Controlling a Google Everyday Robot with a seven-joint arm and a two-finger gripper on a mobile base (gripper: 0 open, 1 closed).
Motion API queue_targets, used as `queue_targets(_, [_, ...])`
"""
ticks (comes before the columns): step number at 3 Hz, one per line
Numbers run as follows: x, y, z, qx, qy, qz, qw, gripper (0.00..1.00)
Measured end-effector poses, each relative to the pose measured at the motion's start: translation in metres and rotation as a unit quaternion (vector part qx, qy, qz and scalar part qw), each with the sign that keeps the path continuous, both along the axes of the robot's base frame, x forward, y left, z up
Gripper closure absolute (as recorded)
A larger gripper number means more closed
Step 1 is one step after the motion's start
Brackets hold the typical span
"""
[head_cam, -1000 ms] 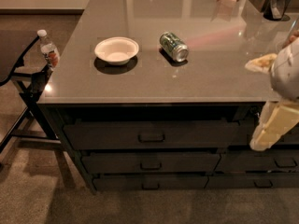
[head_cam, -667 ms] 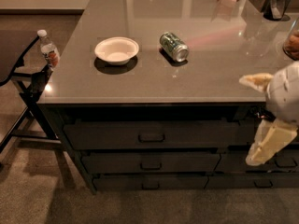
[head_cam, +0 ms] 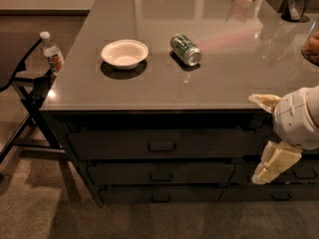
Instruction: Open top drawer
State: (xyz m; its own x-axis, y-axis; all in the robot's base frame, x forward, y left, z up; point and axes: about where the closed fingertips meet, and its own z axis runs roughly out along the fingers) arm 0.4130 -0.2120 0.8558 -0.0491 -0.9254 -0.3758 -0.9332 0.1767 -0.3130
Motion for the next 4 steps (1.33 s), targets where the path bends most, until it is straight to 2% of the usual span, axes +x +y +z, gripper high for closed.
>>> queue_targets(1, [0.003, 0.005, -0.015, 0.001, 0.006, 0.001, 1.0000, 0.00])
queue_targets(2, [0.016, 0.012, -0.056, 0.029, 0.007, 0.003, 0.9995, 0.00])
queue_targets(3, [0.030, 0.015, -0.094, 0.063, -0.006, 0.005, 0.9980, 0.00])
queue_targets(4, [0.047, 0.020, -0.127, 0.092, -0.029, 0.012, 0.9953, 0.00])
